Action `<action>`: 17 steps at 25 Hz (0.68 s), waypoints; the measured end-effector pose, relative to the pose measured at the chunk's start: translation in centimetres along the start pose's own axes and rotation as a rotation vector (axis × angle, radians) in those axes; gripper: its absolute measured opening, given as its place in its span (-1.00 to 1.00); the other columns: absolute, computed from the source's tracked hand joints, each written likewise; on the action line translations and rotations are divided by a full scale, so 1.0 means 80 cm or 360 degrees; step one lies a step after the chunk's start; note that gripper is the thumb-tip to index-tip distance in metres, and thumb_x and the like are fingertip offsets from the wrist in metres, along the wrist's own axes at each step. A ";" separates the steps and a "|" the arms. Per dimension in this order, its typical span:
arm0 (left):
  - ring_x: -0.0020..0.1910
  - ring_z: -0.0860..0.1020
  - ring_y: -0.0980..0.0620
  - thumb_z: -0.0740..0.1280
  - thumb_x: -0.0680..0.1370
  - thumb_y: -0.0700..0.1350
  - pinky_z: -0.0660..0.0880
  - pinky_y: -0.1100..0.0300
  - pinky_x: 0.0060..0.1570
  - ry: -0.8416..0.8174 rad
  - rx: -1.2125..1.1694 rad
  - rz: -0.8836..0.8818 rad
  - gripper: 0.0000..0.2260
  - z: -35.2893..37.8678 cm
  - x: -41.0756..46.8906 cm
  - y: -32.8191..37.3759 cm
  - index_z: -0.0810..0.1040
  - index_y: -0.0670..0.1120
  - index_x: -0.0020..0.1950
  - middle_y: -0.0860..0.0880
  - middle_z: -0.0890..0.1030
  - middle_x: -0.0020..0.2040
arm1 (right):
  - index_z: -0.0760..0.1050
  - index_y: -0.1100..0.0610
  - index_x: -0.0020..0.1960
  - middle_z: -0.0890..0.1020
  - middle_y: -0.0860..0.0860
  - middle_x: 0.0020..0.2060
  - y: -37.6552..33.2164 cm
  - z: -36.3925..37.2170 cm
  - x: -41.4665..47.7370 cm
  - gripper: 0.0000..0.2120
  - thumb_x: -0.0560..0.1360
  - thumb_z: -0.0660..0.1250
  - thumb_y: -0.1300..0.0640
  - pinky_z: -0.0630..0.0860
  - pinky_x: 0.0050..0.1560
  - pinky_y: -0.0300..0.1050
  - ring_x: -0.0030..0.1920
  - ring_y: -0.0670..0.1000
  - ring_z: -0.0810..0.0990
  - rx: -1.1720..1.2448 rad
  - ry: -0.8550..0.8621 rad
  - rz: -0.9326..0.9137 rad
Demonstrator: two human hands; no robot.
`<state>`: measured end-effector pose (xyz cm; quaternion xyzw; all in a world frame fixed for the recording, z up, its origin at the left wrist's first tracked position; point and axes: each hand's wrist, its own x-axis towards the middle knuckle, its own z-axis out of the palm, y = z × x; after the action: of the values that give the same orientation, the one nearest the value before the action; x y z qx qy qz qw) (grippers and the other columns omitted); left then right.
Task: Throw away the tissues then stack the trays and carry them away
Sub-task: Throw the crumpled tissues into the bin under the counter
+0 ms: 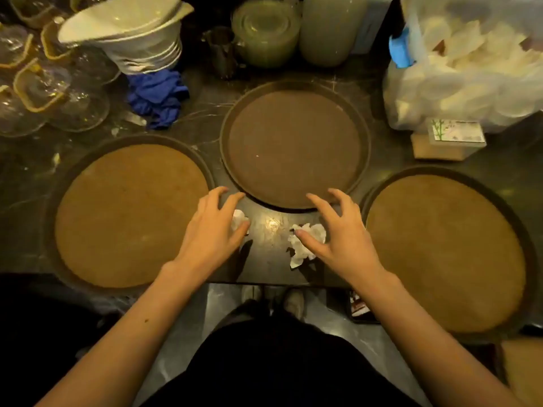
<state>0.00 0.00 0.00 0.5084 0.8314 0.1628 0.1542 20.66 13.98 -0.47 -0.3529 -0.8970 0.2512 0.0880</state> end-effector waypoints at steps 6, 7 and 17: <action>0.32 0.34 -0.14 0.36 0.55 -0.04 0.46 -0.02 0.11 -0.0224 -0.0150 0.0001 -0.62 0.021 0.013 -0.042 0.46 -0.03 0.35 -0.15 0.35 0.36 | 0.40 0.00 0.40 0.30 0.19 0.39 -0.008 0.049 -0.018 -0.41 0.44 0.44 -0.14 0.43 0.22 0.13 0.35 0.23 0.31 0.0014 -0.0123 0.0338; 0.29 0.36 -0.14 0.36 0.54 -0.06 0.44 0.01 0.12 -0.0238 -0.0166 0.0031 -0.64 0.025 0.015 -0.045 0.48 -0.04 0.34 -0.14 0.37 0.33 | 0.42 0.01 0.39 0.30 0.20 0.38 -0.008 0.055 -0.019 -0.43 0.44 0.45 -0.11 0.42 0.23 0.13 0.35 0.24 0.31 0.0057 -0.0115 0.0385; 0.13 0.39 -0.13 0.44 0.46 -0.21 0.43 0.11 -0.01 -0.0431 -0.0203 0.0250 -0.65 0.040 0.024 -0.063 0.50 0.00 0.21 -0.09 0.41 0.16 | 0.55 0.04 0.25 0.38 0.11 0.28 -0.031 0.091 -0.031 -0.64 0.47 0.45 0.15 0.34 0.09 -0.10 0.24 0.13 0.35 0.0098 -0.0018 0.0660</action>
<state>-3.50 -0.05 -5.23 0.5783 0.7486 0.1569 0.2837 18.58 7.92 -5.39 -0.5256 -0.7976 0.2933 0.0400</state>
